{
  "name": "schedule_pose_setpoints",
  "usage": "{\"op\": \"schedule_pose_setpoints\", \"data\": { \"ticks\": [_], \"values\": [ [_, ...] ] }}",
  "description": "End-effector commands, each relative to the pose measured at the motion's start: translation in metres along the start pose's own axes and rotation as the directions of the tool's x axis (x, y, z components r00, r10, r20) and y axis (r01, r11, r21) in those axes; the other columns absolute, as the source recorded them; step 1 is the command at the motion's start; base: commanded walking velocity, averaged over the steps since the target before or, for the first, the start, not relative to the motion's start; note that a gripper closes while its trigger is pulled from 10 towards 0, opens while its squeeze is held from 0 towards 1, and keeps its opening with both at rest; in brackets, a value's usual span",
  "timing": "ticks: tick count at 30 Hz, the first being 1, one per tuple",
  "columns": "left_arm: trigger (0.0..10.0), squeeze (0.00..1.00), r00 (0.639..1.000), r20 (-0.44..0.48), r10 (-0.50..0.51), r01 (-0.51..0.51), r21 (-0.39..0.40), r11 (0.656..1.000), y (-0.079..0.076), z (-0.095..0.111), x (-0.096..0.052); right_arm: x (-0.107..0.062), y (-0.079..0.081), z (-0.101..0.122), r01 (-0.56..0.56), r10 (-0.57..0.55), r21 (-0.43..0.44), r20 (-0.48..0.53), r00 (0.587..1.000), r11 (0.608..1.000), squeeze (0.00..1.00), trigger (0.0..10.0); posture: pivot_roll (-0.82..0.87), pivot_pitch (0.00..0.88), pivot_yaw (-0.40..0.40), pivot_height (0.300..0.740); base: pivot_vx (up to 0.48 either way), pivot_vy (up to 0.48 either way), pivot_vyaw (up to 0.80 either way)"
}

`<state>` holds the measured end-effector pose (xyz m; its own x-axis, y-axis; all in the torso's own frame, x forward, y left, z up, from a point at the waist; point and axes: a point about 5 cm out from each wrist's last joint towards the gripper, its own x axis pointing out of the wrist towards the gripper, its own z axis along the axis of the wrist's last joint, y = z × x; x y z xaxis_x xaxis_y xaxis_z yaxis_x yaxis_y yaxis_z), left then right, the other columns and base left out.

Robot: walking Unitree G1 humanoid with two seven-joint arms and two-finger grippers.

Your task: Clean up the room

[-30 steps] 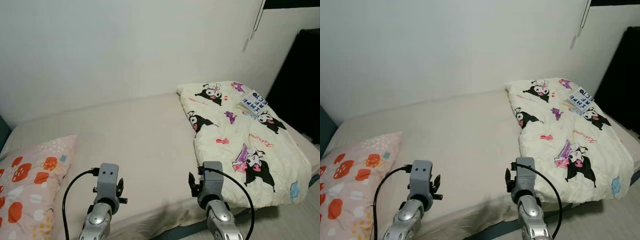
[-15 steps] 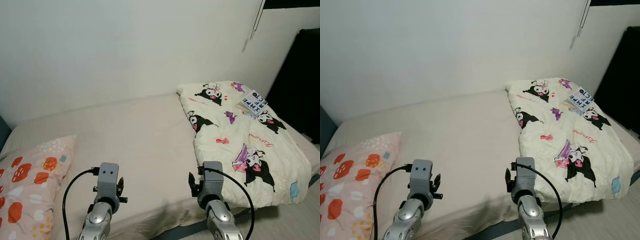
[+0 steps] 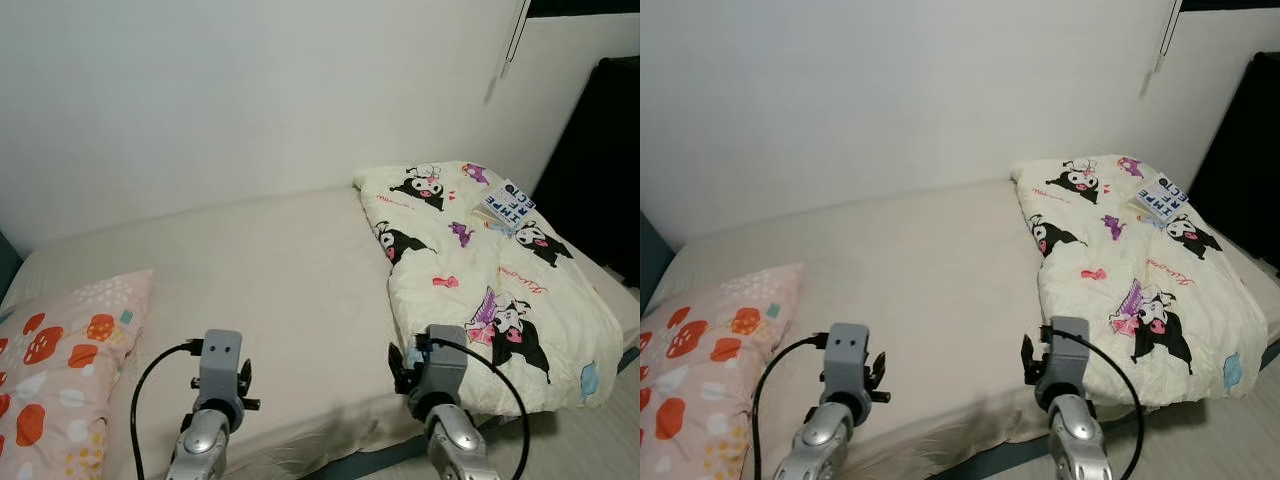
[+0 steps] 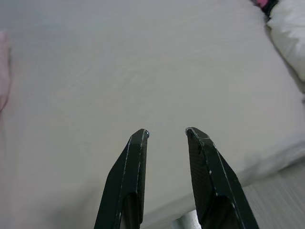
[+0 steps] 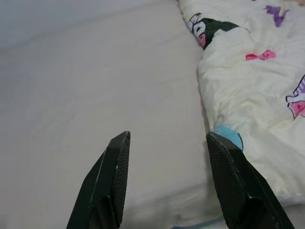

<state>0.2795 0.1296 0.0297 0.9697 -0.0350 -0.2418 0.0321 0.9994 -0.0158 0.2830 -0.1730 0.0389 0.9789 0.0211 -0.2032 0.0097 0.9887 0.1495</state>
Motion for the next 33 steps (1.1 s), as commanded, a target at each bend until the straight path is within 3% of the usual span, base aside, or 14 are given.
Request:
{"op": "schedule_pose_setpoints", "data": {
  "ticks": [1, 10, 13, 18, 33],
  "values": [
    [10.0, 0.0, 1.0, 0.001, -0.014, 0.014, 0.012, 1.0, -0.003, -0.001, 0.0, -0.003, -0.004, 0.0, 0.003, -0.003, 0.016, -0.008, 1.0, 1.0, 0.0, 10.0, -0.12, 0.068, 0.004, 0.74, 0.0, 0.0, 0.0],
    [10.0, 0.0, 1.0, -0.008, -0.013, 0.013, 0.006, 1.0, -0.003, -0.004, -0.001, -0.003, -0.008, 0.001, 0.026, -0.026, -0.022, -0.024, 0.999, 0.999, 0.0, 10.0, -0.11, 0.062, 0.011, 0.74, 0.0, 0.0, 0.0],
    [10.0, 0.0, 1.0, -0.021, -0.012, 0.012, 0.003, 1.0, -0.001, -0.007, -0.003, -0.002, -0.002, -0.002, 0.011, -0.014, -0.097, -0.038, 0.999, 0.995, 0.0, 10.0, -0.1, 0.063, 0.021, 0.74, 0.0, 0.0, 0.0],
    [10.0, 0.0, 1.0, -0.026, -0.004, 0.004, 0.005, 1.0, 0.0, -0.01, -0.006, -0.002, 0.012, -0.007, -0.039, 0.033, -0.136, -0.048, 0.998, 0.99, 0.0, 10.0, -0.07, 0.063, -0.003, 0.74, 0.0, 0.0, 0.0],
    [10.0, 0.0, 1.0, 0.001, 0.008, -0.008, -0.006, 1.0, 0.002, 0.002, -0.003, 0.005, 0.025, -0.012, -0.065, 0.053, -0.143, -0.087, 0.995, 0.988, 0.0, 10.0, -0.03, 0.066, -0.021, 0.74, 0.0, 0.0, 0.0]
  ]
}}
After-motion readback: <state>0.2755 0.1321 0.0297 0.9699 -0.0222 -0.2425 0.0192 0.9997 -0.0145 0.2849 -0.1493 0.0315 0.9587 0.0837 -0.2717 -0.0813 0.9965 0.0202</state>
